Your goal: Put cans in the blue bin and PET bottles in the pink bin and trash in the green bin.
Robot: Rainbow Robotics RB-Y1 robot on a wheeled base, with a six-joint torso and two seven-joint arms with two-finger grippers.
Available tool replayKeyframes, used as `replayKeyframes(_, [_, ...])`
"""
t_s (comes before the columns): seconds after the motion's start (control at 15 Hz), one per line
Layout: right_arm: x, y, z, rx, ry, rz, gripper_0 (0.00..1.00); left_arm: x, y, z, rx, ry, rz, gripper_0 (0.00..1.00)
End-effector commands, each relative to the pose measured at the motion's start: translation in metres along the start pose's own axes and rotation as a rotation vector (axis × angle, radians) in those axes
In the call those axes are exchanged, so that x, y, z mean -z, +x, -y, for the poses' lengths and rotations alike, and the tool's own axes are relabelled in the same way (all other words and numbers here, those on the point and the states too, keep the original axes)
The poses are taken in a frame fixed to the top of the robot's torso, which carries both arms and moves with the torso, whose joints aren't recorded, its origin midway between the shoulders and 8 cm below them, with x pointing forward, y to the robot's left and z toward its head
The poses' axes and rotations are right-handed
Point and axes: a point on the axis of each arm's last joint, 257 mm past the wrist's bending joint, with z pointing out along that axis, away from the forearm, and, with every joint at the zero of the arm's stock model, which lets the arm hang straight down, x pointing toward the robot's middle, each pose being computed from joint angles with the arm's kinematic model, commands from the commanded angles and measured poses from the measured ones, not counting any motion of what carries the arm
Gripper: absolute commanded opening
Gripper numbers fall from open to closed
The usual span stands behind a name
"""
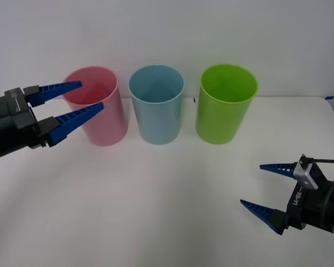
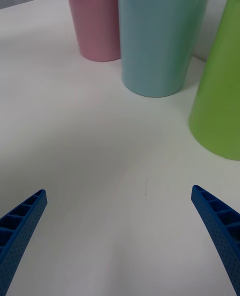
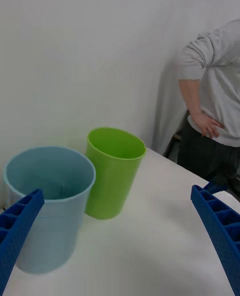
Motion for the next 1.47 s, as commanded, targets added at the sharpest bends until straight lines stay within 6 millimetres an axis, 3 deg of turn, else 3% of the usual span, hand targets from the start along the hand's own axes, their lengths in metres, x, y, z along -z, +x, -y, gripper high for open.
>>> replayKeyframes(0.07, [0.0, 0.0, 0.0, 0.0, 0.0, 0.0, 1.0, 0.016, 0.034, 0.007, 0.031, -0.034, -0.04, 1.0])
replayKeyframes(0.73, [0.0, 0.0, 0.0, 0.0, 0.0, 0.0, 1.0, 0.054, 0.126, 0.017, 0.074, -0.161, -0.17, 1.0])
replayKeyframes(1.47, [0.0, 0.0, 0.0, 0.0, 0.0, 0.0, 1.0, 0.103, 0.196, 0.022, 0.105, -0.244, -0.283, 1.0])
